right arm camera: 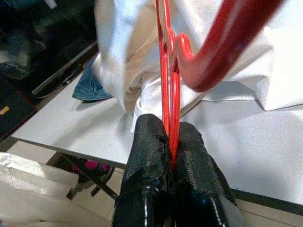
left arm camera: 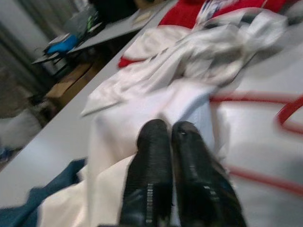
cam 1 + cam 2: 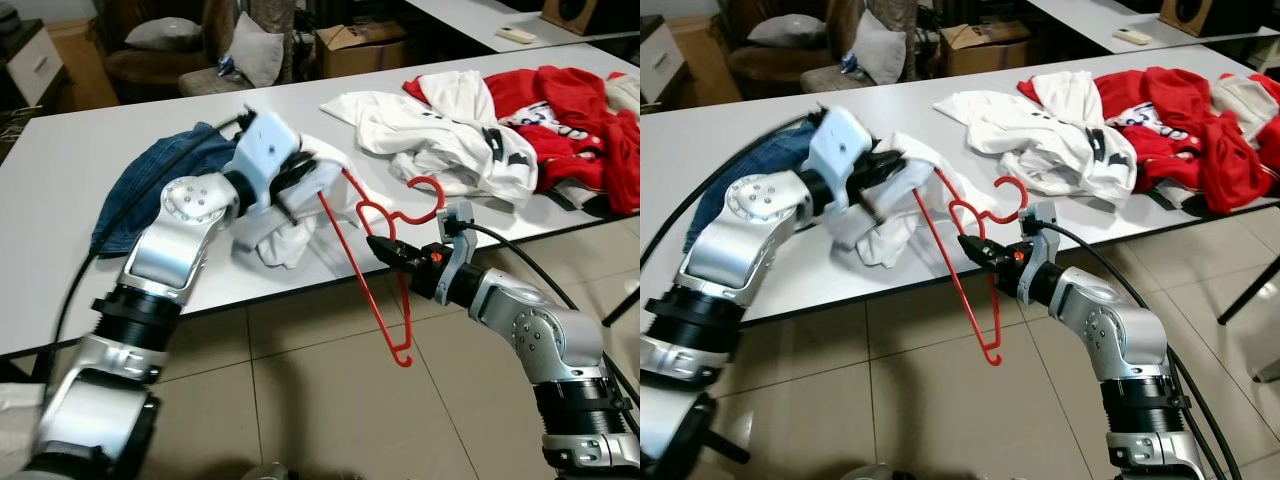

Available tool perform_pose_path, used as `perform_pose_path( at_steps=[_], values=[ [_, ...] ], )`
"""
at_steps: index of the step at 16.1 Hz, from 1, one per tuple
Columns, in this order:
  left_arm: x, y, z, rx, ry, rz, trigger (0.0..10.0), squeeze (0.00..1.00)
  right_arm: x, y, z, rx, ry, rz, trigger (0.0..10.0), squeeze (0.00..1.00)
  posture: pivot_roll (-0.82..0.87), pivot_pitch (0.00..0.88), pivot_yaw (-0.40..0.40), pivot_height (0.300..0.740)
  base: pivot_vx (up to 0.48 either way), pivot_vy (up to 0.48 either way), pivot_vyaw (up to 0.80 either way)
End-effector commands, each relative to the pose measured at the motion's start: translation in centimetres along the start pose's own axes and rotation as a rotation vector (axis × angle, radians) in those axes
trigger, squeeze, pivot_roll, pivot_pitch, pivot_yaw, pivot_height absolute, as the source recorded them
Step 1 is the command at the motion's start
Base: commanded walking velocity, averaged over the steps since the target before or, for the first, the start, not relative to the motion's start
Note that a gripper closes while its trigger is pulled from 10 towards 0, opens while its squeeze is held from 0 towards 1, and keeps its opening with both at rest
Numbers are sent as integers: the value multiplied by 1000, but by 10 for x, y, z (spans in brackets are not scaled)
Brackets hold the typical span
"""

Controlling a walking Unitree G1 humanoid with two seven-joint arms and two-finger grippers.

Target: Hang hanger

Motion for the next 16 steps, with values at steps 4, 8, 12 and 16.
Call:
perform_pose_path(
  at_steps=[4,8,12,16],
  values=[
    [-5,21,-2,-36,14,-34,10000,1000,6,0,3,-17,-11,26,10000,0,-110,0,91,740,0,0,0],
    [-37,30,5,-103,172,-130,10000,1000,8,-1,6,-16,-14,40,10000,0,-107,0,79,740,0,0,0],
    [-44,26,-40,165,86,-12,10000,1000,10,-2,9,-15,-13,54,10000,0,-107,0,79,740,0,0,0],
    [-49,22,-61,249,123,111,10000,1000,13,-2,13,-33,-17,72,10000,0,-118,0,82,740,0,0,0]
  ],
)
Point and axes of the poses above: a point about 5 cm out from each wrist's last joint towards the gripper, its own y axis pointing back from the gripper into the wrist, its own z axis along the axis of the wrist's last joint, x = y × z, the point moved 3 cm from there along -y, pointing out of the wrist towards the gripper, and after that the axes turned 9 degrees about -y, right-handed, at the moved point
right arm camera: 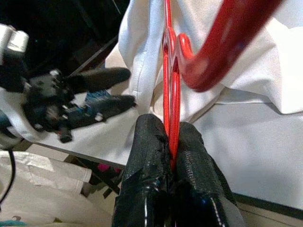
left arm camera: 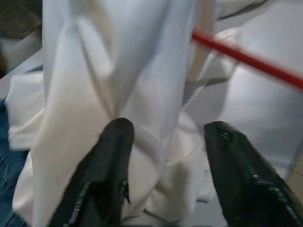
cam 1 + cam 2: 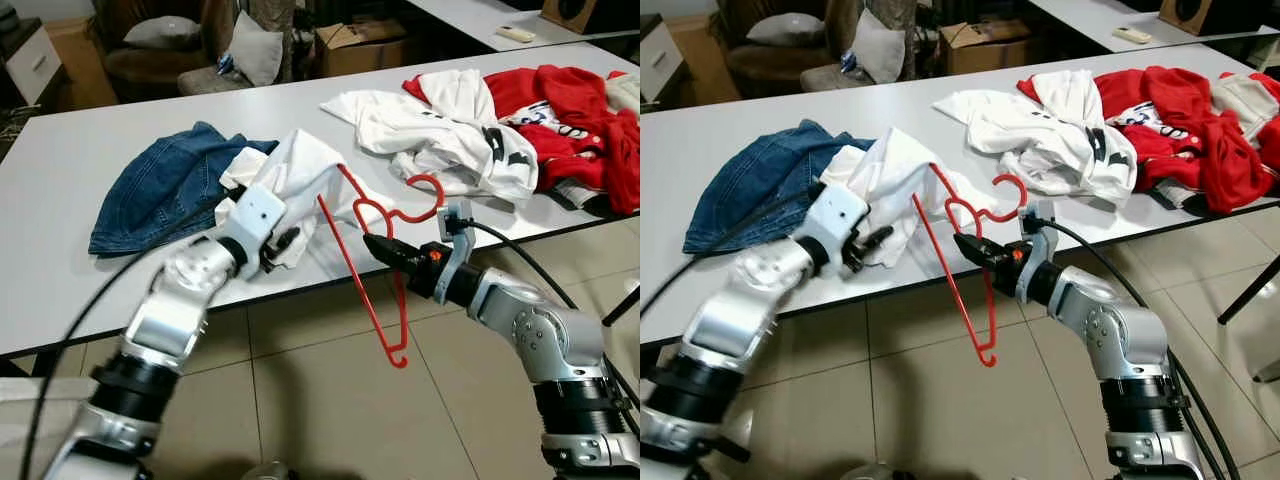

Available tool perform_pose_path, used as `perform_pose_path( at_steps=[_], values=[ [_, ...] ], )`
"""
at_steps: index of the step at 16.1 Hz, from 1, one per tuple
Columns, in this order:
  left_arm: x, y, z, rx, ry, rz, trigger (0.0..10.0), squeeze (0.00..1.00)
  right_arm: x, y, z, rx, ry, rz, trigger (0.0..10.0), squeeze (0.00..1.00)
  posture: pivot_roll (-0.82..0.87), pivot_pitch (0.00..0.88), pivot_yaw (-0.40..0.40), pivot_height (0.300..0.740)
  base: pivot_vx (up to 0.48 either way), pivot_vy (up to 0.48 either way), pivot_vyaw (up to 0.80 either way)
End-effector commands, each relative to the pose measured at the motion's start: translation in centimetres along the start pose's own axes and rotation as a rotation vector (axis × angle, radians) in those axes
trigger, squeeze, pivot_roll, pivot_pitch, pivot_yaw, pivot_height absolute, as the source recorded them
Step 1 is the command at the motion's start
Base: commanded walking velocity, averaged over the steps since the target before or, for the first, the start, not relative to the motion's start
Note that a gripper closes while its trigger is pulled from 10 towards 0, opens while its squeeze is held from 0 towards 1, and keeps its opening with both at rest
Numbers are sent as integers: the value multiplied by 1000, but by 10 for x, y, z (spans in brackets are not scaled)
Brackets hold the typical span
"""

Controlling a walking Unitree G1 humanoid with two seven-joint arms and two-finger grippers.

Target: Hang hanger

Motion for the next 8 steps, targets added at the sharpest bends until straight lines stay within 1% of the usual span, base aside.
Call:
perform_pose_path(
  at_steps=[1,3,4,5,6,7,8],
  values=[
    [6,-1,-5,18,10,64,10000,1000,8,0,11,-29,16,31,10000,0,-118,0,82,740,0,0,0],
    [0,-5,-4,-5,81,68,10000,1000,9,0,11,-32,14,34,10000,0,-121,0,83,740,0,0,0],
    [-5,-10,-6,-11,141,70,10000,1000,9,0,11,-34,13,36,10000,0,-121,0,83,740,0,0,0],
    [-4,-11,-7,-6,142,86,10000,1000,10,0,11,-34,13,37,10000,0,-120,0,81,740,0,0,0],
    [-1,-15,-14,9,135,133,10000,1000,10,-1,12,-35,12,41,10000,0,-120,0,80,740,0,0,0],
    [4,-18,-19,17,138,182,4314,882,11,-2,13,-36,12,44,10000,0,-120,0,80,740,0,0,0],
    [5,-18,-21,16,136,192,0,380,11,-2,13,-37,12,45,10000,0,-122,0,81,740,0,0,0]
  ],
)
Point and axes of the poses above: a point about 5 cm out from each wrist's last joint towards the gripper, its own y axis pointing back from the gripper into the wrist, its own z axis along the axis of the wrist's last joint, x = y × z, the point moved 3 cm from there along -y, pointing out of the wrist towards the gripper, and after that the axes turned 9 degrees about -y, right-handed, at the moved point
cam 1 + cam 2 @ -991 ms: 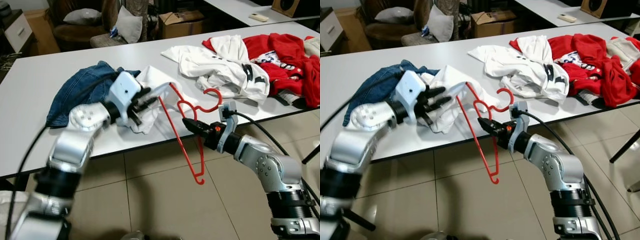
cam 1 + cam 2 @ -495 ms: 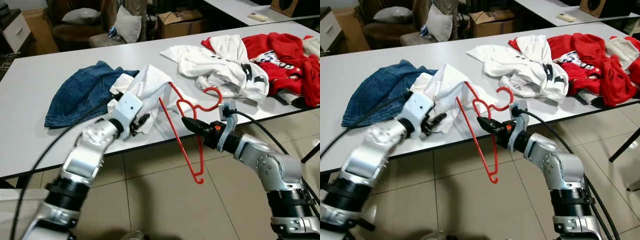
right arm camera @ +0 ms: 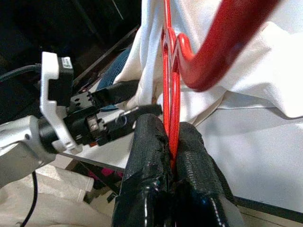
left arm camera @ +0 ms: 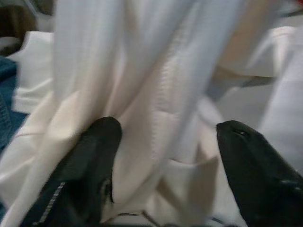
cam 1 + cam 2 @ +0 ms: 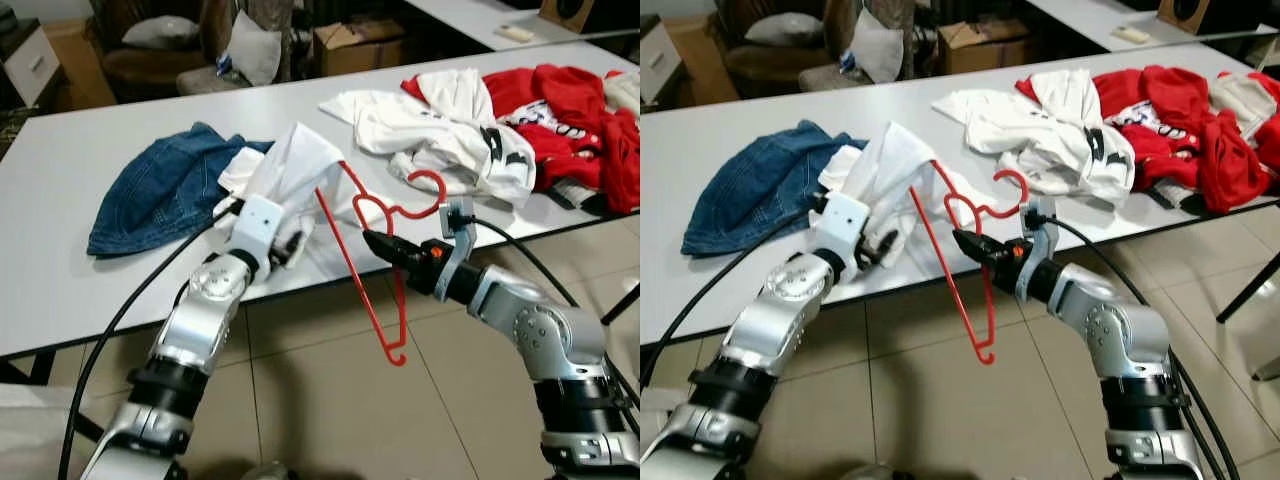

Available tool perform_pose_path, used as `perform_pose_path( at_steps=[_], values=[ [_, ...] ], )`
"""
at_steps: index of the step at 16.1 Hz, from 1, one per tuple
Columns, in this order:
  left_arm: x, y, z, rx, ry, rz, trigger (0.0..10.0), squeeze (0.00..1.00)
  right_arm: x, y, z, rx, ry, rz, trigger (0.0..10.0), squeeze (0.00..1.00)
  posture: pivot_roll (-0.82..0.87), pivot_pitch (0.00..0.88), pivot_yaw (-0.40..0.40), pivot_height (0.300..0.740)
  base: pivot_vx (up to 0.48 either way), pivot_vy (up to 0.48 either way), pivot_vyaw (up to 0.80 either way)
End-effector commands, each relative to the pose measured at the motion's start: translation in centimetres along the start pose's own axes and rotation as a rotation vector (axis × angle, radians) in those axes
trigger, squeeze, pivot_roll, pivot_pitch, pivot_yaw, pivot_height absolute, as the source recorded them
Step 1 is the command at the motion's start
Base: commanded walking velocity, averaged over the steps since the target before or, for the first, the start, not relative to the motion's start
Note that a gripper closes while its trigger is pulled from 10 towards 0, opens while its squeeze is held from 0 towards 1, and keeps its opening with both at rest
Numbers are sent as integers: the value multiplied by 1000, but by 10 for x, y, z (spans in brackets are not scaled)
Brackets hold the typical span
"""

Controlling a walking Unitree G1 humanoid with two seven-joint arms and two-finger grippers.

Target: Hang hanger

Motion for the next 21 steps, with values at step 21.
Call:
perform_pose_path(
  at_steps=[21],
  values=[
    [55,23,29,-188,-24,-104,0,0,2,-1,8,-106,-34,0,10000,0,-49,0,134,740,0,0,0]
  ],
)
Point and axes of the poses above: a point about 5 cm out from each wrist's last joint towards the gripper, its own y axis pointing back from the gripper into the wrist, its own z axis along the axis of the wrist's last joint, x = y × z, the point moved 3 cm from there along -y, pointing out of the wrist towards the gripper, and after that the axes turned 9 degrees about -y, right-handed, at the moved point
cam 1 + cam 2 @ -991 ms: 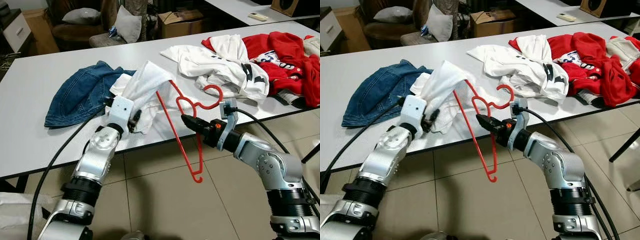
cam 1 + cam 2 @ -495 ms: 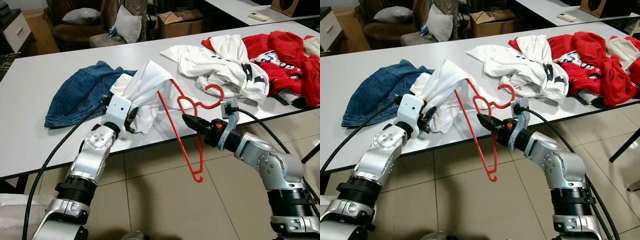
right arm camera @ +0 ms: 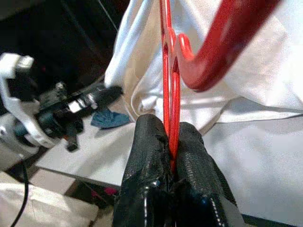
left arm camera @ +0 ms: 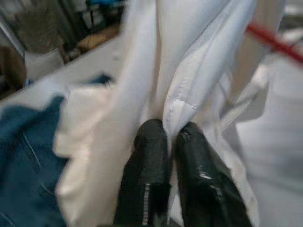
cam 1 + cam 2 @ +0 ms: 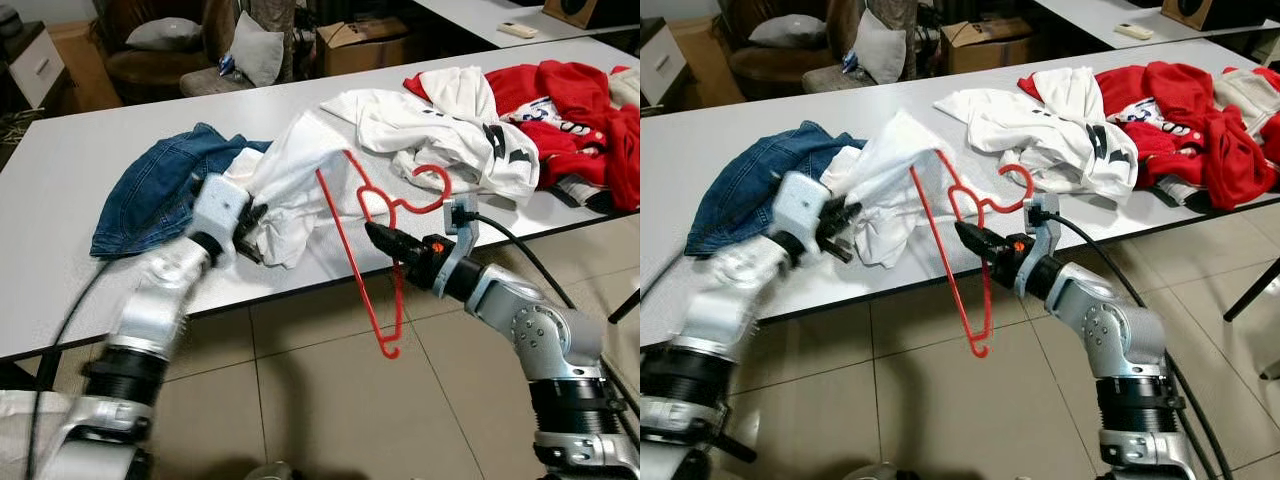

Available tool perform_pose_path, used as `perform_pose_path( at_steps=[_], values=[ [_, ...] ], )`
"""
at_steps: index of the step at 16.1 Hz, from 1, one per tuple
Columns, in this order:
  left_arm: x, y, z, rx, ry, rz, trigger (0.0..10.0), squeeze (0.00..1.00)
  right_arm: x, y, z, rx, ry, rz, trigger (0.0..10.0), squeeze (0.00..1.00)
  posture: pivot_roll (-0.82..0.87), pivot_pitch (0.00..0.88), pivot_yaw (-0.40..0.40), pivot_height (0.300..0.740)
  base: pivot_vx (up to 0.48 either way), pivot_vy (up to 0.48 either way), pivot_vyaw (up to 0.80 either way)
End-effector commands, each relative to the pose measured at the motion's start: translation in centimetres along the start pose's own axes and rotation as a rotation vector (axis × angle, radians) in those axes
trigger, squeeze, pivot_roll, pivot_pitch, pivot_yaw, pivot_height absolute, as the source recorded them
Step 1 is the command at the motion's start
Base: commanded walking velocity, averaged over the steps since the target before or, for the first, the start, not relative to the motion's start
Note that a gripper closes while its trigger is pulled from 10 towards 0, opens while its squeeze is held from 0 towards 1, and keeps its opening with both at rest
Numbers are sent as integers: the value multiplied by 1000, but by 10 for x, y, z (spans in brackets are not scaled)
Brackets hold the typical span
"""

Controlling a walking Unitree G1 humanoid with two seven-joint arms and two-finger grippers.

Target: Hang hanger

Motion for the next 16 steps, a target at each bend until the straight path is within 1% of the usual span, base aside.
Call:
perform_pose_path(
  at_steps=[1,3,4,5,6,7,9,10,12,13,14,16],
  values=[
    [10,4,21,-53,-21,-43,0,0,1,0,1,-34,-11,7,10000,0,-37,0,139,740,0,0,0],
    [14,7,36,-79,-59,-83,0,0,2,-2,-1,-43,-29,15,10000,0,-20,0,150,740,0,0,0],
    [24,9,63,-123,-129,-117,0,0,3,-6,-5,-59,-62,17,10000,0,4,0,174,740,0,0,0],
    [26,10,72,-139,-147,-125,0,0,3,-7,-6,-64,-75,11,10000,0,12,0,184,740,0,0,0],
    [27,11,92,-163,-175,-177,0,0,0,-11,-8,-92,-126,-11,10000,0,19,0,197,740,0,0,0],
    [21,13,96,-151,-206,-242,0,0,-1,-15,-7,-116,-175,-24,10000,0,24,0,210,740,0,0,0],
    [9,15,92,-112,-244,-331,0,0,-2,-20,-5,-144,-230,-41,10000,0,22,0,219,740,0,0,0],
    [2,15,83,-70,-264,-376,0,0,-2,-24,-3,-166,-271,-51,10000,0,22,0,219,740,0,0,0],
    [-7,16,59,17,-318,-412,0,0,-5,-29,10,-240,-384,-57,10000,0,11,0,215,740,0,0,0],
    [-10,17,57,21,-313,-420,0,0,-6,-30,14,-267,-425,-53,10000,0,8,0,209,740,0,0,0],
    [-19,20,61,11,-266,-463,0,0,-6,-34,25,-326,-525,-38,10000,0,7,0,198,740,0,0,0],
    [-32,28,64,8,-218,-573,0,0,0,-49,34,-358,-606,-4,10000,0,6,0,184,740,0,0,0]
  ],
)
Point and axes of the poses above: a point about 5 cm out from each wrist's last joint towards the gripper, its own y axis pointing back from the gripper into the wrist, its own z axis along the axis of the wrist's last joint, x = y × z, the point moved 3 cm from there along -y, pointing out of the wrist towards the gripper, and after that the axes turned 9 degrees about -y, right-handed, at the moved point
